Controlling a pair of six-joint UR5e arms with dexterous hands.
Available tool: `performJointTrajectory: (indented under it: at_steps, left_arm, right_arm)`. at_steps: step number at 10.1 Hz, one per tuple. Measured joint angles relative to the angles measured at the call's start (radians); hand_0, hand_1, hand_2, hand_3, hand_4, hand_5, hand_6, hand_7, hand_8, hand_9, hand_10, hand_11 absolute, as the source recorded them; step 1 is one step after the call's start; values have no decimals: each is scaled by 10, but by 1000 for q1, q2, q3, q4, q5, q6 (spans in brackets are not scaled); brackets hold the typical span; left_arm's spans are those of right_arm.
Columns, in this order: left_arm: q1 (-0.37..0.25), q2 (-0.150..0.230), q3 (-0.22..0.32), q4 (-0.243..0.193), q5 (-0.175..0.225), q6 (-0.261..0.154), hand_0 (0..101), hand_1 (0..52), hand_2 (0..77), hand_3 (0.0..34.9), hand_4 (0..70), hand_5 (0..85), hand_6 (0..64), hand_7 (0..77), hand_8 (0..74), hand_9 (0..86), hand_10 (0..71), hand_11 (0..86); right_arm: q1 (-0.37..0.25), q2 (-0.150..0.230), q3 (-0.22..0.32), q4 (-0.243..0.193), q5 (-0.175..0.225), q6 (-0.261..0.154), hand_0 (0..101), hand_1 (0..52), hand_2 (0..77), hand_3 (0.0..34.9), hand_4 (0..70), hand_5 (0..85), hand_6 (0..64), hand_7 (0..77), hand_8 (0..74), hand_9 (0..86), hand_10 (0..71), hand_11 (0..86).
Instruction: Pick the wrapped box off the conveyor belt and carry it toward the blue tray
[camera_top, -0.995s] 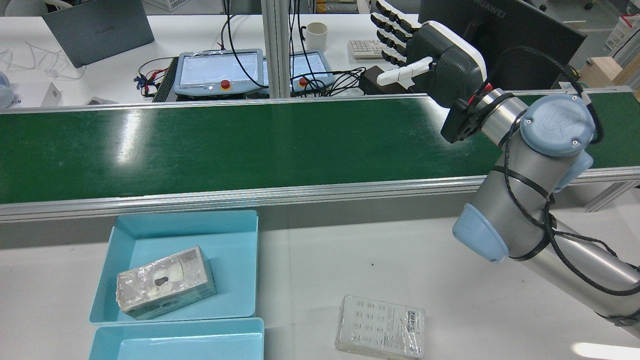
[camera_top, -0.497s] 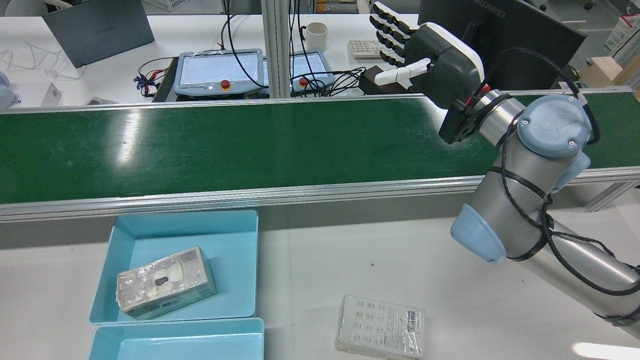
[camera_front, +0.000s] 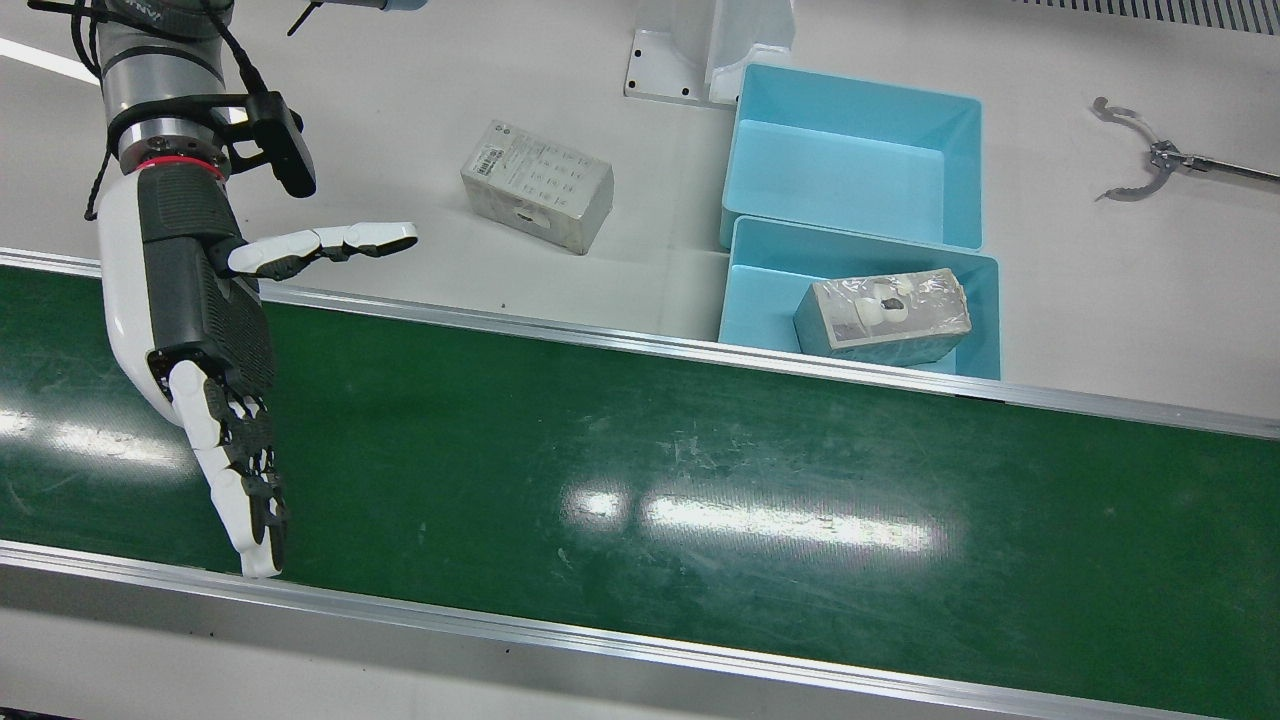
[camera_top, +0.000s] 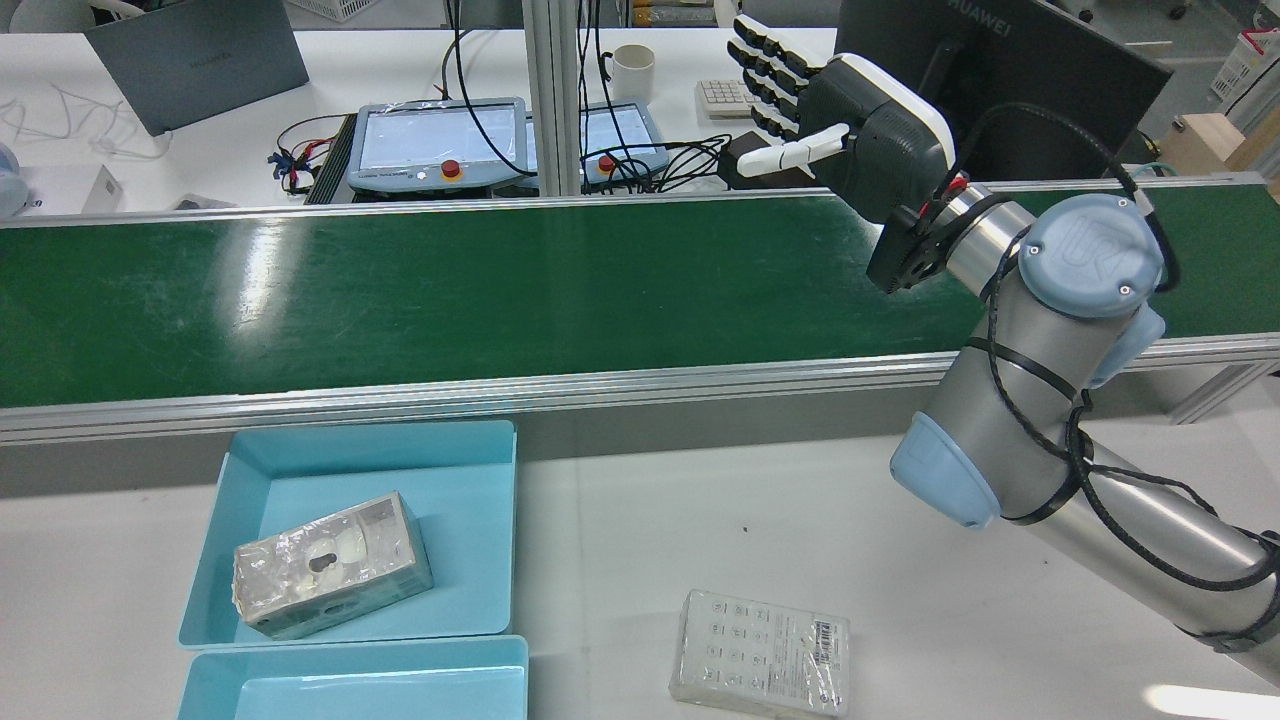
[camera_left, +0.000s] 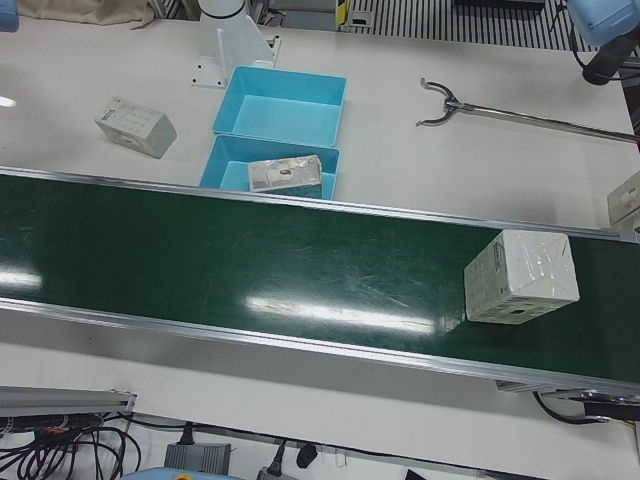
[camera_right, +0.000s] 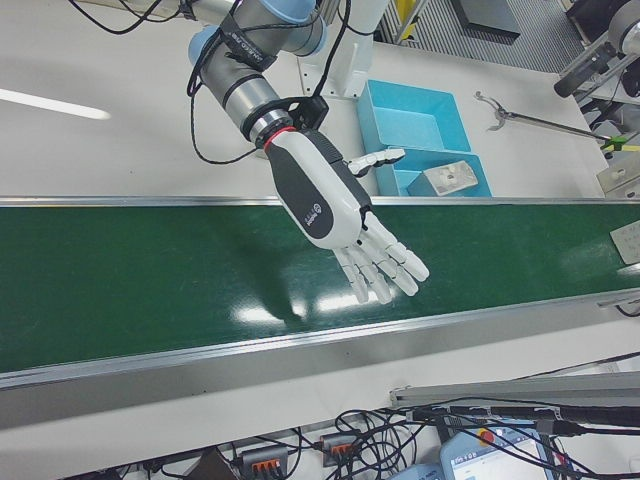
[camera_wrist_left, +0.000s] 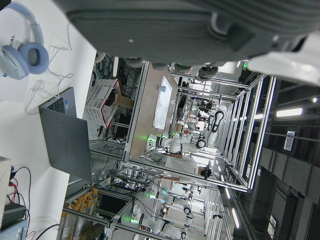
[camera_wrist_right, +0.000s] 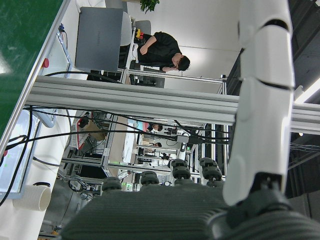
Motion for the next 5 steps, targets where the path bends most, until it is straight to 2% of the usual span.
performJointTrajectory:
  at_steps: [5]
  left_arm:
    - [0,0,0,0,0,0,0,0,11,0,0,11,0,0,0,0,0,0]
  right_arm:
    - [-3,9,9,3,-1,0,472,136,109,147,33,55,0,33,0,16,5,22]
